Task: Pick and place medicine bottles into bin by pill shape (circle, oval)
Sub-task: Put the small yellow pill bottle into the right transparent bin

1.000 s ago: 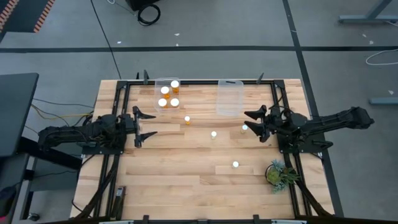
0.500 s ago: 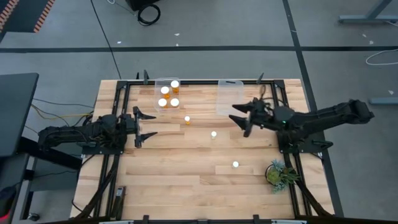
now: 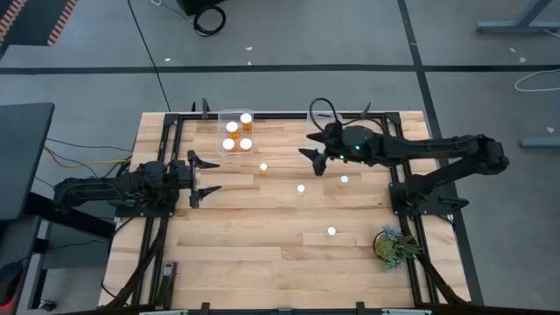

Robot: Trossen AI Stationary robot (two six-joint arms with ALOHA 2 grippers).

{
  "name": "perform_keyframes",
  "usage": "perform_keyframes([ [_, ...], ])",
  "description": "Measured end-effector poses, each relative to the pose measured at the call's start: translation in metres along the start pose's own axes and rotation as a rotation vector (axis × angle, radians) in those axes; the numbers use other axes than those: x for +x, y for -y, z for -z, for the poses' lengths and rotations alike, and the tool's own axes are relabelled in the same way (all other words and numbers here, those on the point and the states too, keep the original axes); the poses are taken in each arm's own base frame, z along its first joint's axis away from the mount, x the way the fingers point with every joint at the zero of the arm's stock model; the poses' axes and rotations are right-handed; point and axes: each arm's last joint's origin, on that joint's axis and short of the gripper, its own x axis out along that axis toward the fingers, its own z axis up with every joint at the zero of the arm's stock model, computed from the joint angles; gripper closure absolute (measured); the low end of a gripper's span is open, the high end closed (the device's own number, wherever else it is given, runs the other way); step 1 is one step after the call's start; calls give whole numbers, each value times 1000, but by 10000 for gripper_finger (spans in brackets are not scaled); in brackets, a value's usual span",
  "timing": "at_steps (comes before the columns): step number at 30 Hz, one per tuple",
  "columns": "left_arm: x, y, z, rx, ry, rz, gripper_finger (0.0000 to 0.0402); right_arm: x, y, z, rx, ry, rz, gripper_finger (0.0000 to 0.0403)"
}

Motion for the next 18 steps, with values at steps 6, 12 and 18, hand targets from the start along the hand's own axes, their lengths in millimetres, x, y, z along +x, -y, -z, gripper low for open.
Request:
perform_keyframes([
  [6,0,0,0,0,0,0,60,20,1,-7,20,-85,27,118],
  [12,0,0,0,0,0,0,60,39,-5,-10,34,-183,58,118],
  [18,0,0,0,0,0,0,60,57,-11,-17,21,-264,86,118],
])
